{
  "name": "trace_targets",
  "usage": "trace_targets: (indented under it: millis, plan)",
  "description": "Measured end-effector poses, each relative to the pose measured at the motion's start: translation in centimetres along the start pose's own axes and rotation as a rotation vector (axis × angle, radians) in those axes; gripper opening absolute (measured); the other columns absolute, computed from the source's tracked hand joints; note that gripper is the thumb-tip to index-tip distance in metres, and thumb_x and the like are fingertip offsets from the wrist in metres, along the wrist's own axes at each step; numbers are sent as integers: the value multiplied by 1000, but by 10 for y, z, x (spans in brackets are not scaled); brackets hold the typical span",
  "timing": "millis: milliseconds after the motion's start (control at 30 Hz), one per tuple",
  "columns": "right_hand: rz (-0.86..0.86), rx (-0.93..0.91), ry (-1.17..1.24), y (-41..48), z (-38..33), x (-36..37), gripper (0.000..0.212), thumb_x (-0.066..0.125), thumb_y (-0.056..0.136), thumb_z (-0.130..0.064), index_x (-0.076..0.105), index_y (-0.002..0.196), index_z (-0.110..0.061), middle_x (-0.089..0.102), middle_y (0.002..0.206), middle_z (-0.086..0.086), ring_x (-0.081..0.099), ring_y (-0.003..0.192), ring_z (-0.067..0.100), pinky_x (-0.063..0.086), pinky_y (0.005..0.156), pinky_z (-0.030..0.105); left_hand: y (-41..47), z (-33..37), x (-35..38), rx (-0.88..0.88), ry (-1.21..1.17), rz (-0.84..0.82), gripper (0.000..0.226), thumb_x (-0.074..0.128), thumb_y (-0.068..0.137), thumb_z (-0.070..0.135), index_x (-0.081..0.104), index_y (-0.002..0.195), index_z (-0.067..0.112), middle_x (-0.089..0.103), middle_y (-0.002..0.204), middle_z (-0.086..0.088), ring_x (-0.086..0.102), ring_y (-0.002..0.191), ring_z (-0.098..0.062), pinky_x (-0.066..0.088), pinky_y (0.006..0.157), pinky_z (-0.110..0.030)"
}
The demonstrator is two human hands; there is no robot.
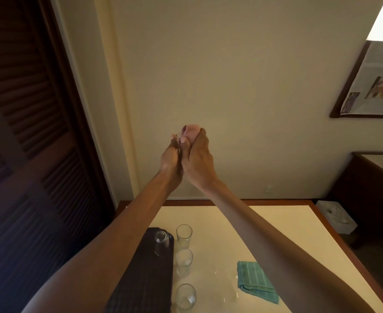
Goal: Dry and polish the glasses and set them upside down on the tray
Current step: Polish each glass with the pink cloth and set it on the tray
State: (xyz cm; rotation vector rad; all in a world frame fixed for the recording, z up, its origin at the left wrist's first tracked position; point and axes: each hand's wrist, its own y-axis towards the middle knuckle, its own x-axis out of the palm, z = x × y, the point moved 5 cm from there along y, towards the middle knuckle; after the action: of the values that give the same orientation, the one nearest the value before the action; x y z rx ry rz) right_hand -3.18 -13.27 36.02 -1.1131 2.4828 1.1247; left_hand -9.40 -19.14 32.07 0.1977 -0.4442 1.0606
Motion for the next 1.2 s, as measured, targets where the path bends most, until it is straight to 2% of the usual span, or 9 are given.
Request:
trace_targets:
  millis: [200,333,467,633,700,800,933,1067,1200]
  plan:
    - [-124,491,332,18,24,-8,71,22,101,-63,70,99,-10,74,92,8,72,75,18,54,56,22,-12,6,10,31,152,81,72,25,104,66,73,118,15,78,109,-11,74,103,-27,62,86,-42]
    - [-165,550,348,5,24,-10,76,15,102,-62,68,77,-14,71,78,7,69,68,16,52,58,24,-9,7,13,19,163,102,70,48,92,75,76,112,14,79,102,-13,78,91,-28,62,81,-42]
    - [-190,380,241,-7,22,-6,68,17,106,-52,65,94,-5,66,76,2,65,69,12,48,59,22,1,6,9,32,72,112,81,58,82,79,66,130,14,75,120,-9,74,107,-23,60,83,-37]
    - [7,11,62,6,11,-7,47,34,104,-46,37,134,-10,56,121,7,62,99,16,53,72,23,4,7,22,16,9,57,50,34,110,51,70,119,18,77,111,-4,72,105,-17,57,78,-23]
    - [44,39,93,15,11,-15,47,35,104,-48,39,134,-12,59,119,5,64,98,16,56,76,29,6,6,27,1,24,29,51,27,111,49,72,112,24,78,106,-1,71,101,-13,56,85,-27]
    - [-7,332,300,30,30,-20,60,27,102,-59,55,121,-10,70,99,3,71,83,15,60,69,31,2,9,29,38,158,89,58,25,110,53,74,105,23,80,94,1,74,91,-15,59,76,-33]
    - [-127,590,386,28,38,-17,79,14,99,-66,70,98,-11,73,94,12,72,86,23,54,67,29,10,11,32,42,200,68,82,39,91,82,70,127,15,79,109,-7,76,100,-24,60,89,-43]
    - [-220,560,350,11,35,-9,75,13,101,-63,68,87,-14,71,85,9,69,77,18,55,73,31,15,9,26,-16,77,48,97,57,73,86,57,143,19,67,137,-1,66,119,-16,51,94,-35]
    - [-205,274,317,1,21,-2,50,26,106,-50,46,121,-7,68,87,8,67,63,10,51,51,20,29,6,13,-9,61,33,102,60,73,87,54,142,13,71,130,-11,71,116,-25,55,95,-41]
